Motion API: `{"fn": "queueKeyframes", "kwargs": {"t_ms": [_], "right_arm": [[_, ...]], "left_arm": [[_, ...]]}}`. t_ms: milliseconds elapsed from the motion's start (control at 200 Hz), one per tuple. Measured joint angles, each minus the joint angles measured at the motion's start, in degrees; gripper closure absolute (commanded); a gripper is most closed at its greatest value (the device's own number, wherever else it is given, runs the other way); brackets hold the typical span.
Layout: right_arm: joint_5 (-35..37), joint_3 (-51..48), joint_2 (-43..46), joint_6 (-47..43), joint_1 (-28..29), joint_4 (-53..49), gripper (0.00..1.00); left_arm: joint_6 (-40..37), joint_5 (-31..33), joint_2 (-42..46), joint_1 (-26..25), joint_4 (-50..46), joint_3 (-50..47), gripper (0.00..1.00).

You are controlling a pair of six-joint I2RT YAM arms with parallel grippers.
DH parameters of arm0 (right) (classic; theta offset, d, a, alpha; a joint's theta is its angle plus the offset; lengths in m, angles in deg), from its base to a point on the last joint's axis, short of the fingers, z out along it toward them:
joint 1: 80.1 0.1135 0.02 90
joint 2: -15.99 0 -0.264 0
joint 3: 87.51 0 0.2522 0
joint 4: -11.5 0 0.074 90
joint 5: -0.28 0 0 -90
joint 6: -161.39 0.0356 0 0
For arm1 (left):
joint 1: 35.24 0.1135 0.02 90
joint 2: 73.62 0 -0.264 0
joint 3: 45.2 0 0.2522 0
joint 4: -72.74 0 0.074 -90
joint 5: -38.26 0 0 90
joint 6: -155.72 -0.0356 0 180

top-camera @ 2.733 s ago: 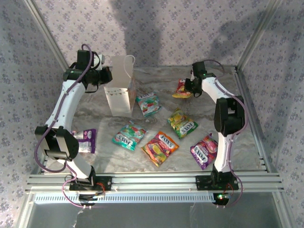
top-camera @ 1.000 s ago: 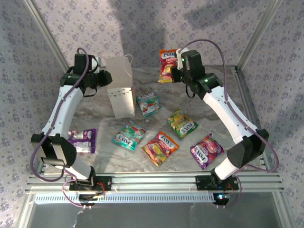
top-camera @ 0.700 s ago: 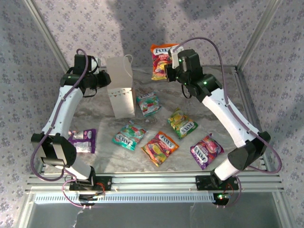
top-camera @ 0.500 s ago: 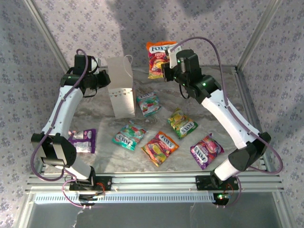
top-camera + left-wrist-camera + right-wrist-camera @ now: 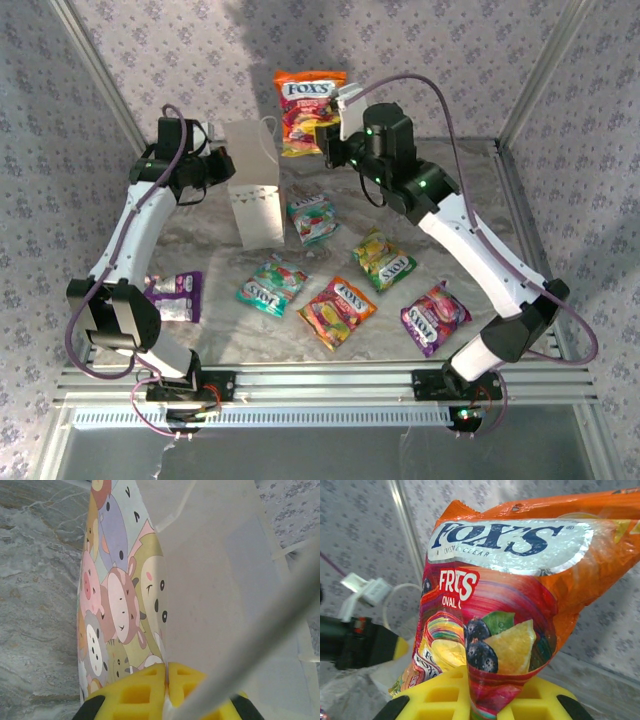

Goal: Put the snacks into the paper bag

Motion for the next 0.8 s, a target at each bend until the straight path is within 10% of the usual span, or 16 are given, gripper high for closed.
{"fn": "queueKeyframes", "kwargs": {"t_ms": [800], "right_arm": [[-7.0, 5.7, -10.4, 5.5, 5.4, 9.2, 0.84]], "left_arm": [[0.0, -2.3, 0.7, 0.0, 2.2, -1.8, 0.96]]}}
